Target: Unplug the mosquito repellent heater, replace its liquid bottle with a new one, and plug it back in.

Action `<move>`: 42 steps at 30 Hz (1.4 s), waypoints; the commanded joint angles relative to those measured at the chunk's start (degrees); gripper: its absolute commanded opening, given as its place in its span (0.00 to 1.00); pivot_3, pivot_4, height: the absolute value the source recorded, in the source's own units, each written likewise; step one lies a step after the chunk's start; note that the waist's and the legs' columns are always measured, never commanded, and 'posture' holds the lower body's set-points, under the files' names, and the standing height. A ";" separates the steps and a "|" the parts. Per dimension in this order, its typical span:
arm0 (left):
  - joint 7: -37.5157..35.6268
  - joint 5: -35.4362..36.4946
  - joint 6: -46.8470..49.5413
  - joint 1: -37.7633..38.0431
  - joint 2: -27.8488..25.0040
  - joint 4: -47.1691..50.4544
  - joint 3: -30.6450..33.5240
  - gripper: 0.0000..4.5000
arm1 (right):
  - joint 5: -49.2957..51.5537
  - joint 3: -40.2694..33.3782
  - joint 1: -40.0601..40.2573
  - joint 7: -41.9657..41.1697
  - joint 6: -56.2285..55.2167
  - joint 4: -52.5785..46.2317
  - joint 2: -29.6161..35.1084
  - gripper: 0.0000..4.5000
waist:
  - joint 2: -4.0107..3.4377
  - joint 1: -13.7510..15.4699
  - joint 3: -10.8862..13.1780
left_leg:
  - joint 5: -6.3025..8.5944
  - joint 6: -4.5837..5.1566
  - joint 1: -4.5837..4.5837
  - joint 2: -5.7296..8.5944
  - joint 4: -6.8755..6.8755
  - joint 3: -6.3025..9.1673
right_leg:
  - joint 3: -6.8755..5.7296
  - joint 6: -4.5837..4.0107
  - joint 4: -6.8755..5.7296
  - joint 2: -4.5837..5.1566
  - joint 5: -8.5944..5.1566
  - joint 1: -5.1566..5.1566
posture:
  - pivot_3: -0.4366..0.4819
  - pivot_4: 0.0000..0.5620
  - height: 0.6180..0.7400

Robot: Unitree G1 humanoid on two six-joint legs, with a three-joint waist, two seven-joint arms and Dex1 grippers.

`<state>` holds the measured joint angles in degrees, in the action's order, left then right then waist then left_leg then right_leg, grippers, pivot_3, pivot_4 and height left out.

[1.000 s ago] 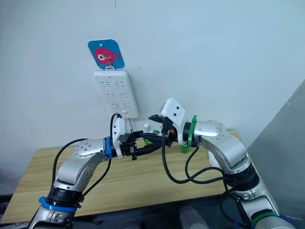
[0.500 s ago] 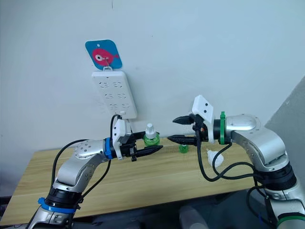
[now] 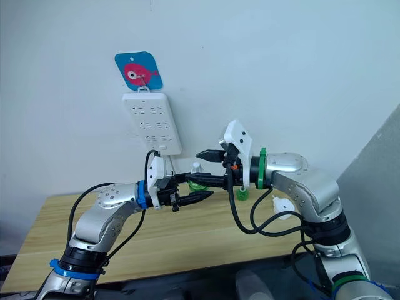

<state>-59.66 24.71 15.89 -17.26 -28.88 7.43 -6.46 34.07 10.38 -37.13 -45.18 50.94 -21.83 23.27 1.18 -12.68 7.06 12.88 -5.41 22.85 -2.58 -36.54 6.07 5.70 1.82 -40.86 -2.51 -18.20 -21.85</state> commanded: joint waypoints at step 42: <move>3.48 -0.77 1.82 19.09 -8.34 9.10 7.10 0.52 | -29.39 -4.59 21.66 24.84 -49.65 41.08 -10.21 0.05 | -0.18 2.52 2.35 | -0.01 0.01 -0.26 -0.05 0.43 -0.80 | 0.77 -0.02 0.01 0.00 -0.01 -0.22 | 0.37 0.29 1.00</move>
<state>-56.71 22.62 17.26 1.88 -36.58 13.53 -0.53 5.14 7.94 -13.79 -21.83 3.96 17.42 13.11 1.00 -10.17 9.41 12.88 -5.40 22.61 -2.63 -36.10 5.16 6.56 1.83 -40.85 -2.52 -18.20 -22.12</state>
